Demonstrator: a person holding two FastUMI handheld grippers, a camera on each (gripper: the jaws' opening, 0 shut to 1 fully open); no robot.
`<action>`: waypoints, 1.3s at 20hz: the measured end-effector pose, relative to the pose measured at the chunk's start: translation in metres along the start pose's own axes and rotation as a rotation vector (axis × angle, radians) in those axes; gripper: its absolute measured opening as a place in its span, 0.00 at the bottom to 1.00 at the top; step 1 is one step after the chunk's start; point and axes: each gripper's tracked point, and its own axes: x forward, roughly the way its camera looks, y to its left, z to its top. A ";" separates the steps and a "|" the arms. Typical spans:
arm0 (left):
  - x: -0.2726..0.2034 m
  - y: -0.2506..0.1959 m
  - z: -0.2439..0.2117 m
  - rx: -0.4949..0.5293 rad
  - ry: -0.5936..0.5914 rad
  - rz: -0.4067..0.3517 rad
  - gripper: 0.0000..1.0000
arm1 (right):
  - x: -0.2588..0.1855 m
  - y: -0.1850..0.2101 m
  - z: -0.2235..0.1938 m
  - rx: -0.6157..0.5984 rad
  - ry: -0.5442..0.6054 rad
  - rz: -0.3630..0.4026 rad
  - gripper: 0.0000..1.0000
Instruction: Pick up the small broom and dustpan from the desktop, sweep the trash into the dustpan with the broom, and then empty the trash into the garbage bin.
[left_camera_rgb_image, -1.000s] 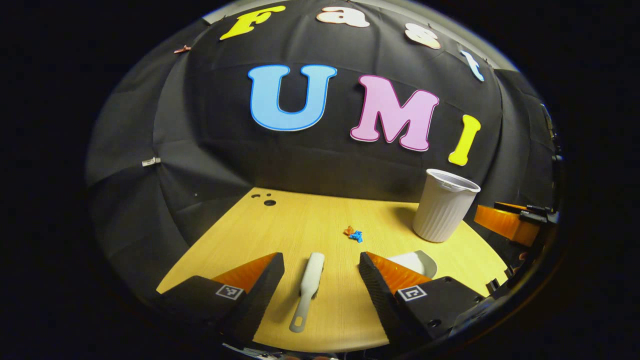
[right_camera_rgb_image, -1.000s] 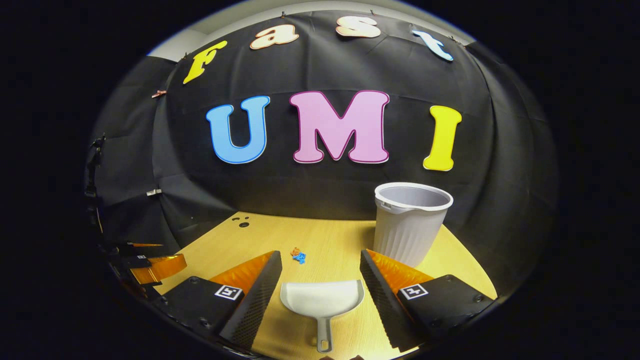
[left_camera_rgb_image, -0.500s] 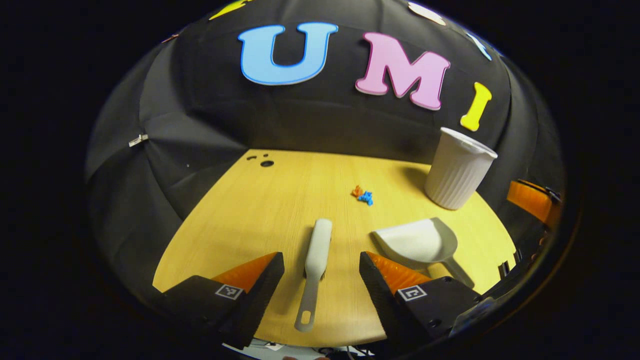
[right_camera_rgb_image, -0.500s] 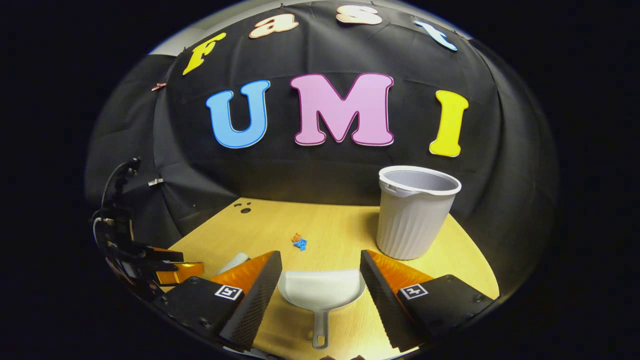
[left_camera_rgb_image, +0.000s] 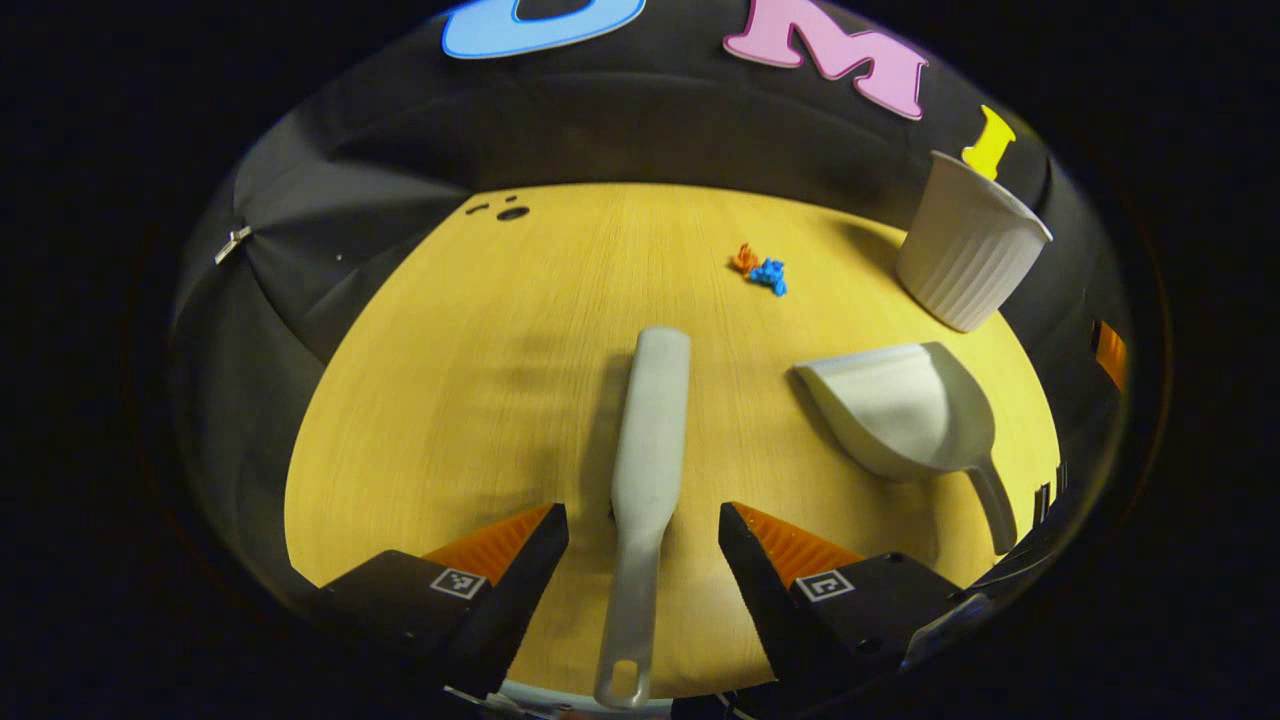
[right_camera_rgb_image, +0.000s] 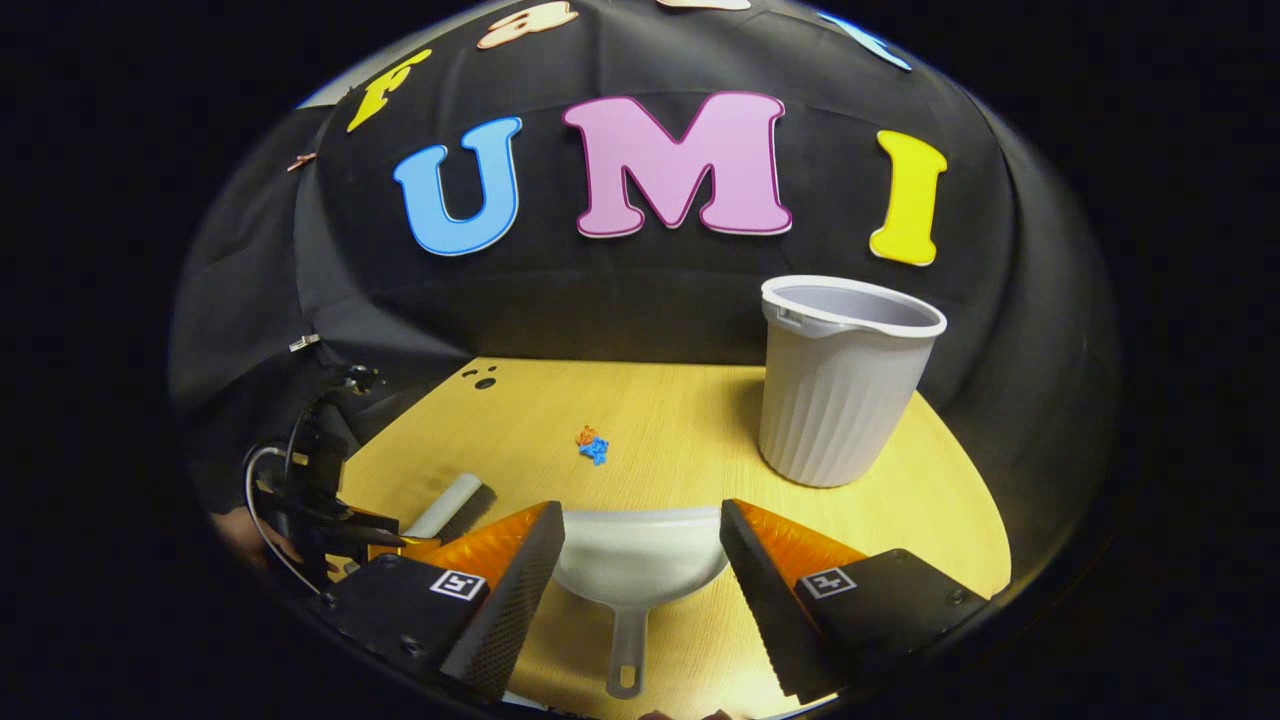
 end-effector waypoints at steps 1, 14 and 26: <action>0.006 0.001 -0.005 -0.008 0.031 0.005 0.96 | 0.005 0.000 -0.005 0.004 0.021 0.006 0.97; 0.039 -0.001 0.001 0.011 0.084 0.052 0.74 | 0.031 0.004 -0.051 0.066 0.195 0.059 0.99; 0.029 -0.003 -0.005 -0.026 0.021 0.029 0.29 | 0.000 0.007 -0.109 0.142 0.343 0.012 0.99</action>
